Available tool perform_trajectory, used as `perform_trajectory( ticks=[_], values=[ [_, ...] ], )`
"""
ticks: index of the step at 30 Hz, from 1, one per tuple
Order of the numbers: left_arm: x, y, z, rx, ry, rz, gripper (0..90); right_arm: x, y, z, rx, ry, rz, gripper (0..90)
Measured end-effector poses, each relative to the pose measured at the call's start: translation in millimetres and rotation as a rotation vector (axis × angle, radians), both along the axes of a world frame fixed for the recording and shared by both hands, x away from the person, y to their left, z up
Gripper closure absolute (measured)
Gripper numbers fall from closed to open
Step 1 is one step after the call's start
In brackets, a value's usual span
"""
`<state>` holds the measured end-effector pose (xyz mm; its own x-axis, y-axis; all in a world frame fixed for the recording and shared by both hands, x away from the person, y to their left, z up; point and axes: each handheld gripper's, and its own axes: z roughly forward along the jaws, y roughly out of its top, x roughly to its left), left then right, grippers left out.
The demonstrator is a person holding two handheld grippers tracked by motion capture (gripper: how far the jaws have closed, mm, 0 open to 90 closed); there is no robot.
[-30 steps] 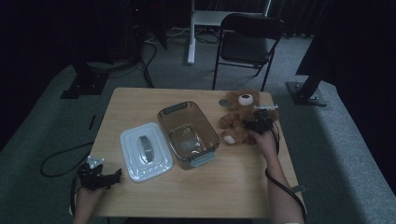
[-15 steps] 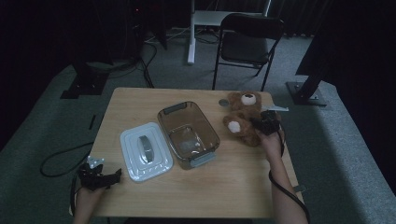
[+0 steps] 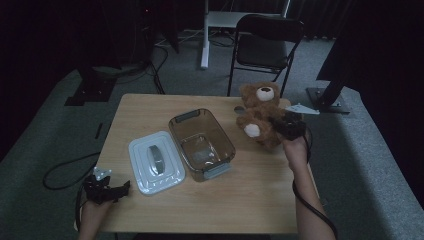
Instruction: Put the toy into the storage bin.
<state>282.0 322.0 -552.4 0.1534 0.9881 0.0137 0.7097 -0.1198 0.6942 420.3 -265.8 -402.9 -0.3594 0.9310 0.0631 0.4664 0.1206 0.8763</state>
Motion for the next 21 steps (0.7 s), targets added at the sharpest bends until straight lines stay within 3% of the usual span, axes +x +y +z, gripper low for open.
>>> perform_trajectory(
  ticks=[8,14,21],
  values=[
    [0.1,0.3,0.1,0.004,-0.001,-0.002,2.2,-18.6,20.6,32.8,0.057,-0.067,0.103,71.4],
    [0.3,0.3,0.1,0.001,-0.001,-0.002,2.2,-37.2,50.6,57.9,0.045,-0.127,0.192,71.4],
    [0.5,0.5,0.2,0.002,0.001,-0.004,2.2,-49.5,88.4,73.3,0.04,-0.15,0.285,71.3]
  ],
)
